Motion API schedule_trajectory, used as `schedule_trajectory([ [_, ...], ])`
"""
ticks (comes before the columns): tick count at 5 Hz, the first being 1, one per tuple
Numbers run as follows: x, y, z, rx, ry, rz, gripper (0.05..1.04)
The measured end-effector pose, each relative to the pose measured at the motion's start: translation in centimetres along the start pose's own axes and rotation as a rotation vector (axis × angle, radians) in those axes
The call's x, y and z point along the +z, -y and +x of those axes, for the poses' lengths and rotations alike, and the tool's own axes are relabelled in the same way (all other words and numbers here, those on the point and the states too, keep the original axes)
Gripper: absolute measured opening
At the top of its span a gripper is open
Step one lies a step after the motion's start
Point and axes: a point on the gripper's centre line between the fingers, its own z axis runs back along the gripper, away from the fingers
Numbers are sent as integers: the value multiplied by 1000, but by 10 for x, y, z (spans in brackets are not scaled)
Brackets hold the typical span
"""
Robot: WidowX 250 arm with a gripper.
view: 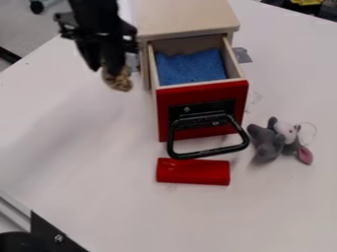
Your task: Put the tiger in the drawer
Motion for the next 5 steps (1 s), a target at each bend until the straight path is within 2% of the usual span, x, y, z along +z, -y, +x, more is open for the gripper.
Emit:
schedule_trajectory([
  [1, 6, 23, 13, -63, 22, -12, 356],
  [3, 10, 70, 35, -169, 10, -46, 356],
  [5, -1, 85, 53, -199, -48, -2, 356],
])
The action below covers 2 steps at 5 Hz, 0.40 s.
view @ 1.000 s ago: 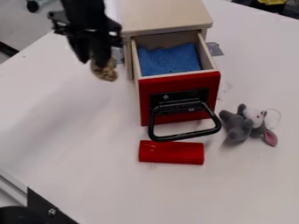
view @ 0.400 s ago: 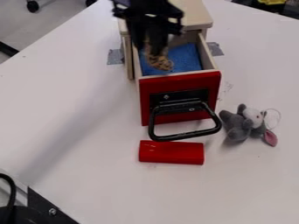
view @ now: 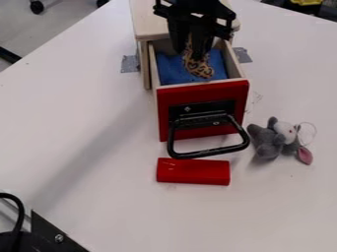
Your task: Put the tiger in the drawer
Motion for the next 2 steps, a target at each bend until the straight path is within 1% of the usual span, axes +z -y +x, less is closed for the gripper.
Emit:
schedule_trajectory([
  [1, -8, -2, 0, 1, 3, 2, 356],
  [2, -17, -6, -3, -3, 13, 12, 399],
])
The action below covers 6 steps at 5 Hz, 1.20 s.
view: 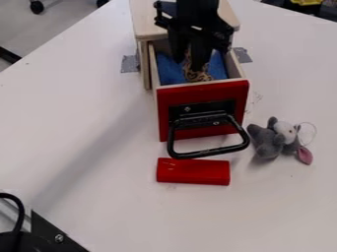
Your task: Put the tiger in the drawer
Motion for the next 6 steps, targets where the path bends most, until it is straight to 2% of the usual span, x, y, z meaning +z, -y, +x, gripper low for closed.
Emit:
schedule_trajectory([
  [1, -4, -2, -4, 5, -5, -5, 741],
  [2, 7, -2, -7, 17, 2, -22, 987],
  [3, 32, -6, -13, 34, 43, -16, 1000],
  [5, 59, -7, -40, 67, -54, -18, 1000],
  [6, 61, -5, -48, 40, -109, 1, 1000],
])
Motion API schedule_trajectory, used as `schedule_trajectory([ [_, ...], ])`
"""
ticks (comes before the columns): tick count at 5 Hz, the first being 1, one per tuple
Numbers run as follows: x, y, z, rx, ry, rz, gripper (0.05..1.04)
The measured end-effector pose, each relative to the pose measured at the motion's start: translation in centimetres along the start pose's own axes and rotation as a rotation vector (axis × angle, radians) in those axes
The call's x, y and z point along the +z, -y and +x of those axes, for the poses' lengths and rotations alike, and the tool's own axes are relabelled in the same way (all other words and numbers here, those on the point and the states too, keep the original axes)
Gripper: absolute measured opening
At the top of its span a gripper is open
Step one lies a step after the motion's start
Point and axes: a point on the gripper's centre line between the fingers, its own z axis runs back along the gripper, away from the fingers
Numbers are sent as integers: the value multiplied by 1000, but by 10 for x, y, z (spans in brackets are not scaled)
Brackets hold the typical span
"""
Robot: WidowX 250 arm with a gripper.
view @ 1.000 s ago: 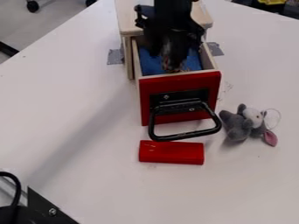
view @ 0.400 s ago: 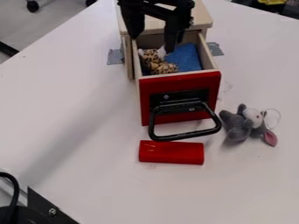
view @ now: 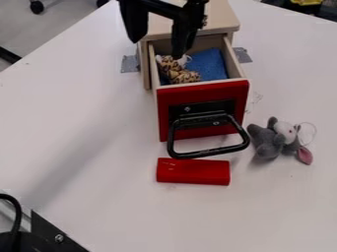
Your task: Put the tiger in the drawer
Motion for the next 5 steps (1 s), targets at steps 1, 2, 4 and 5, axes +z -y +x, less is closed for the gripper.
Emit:
schedule_trajectory([
  [1, -10, 7, -5, -25, -28, 6, 1000],
  [2, -16, 14, -14, -46, -18, 22, 1000],
  [4, -15, 15, -15, -40, -10, 23, 1000],
  [5, -15, 15, -15, -40, -11, 23, 1000],
])
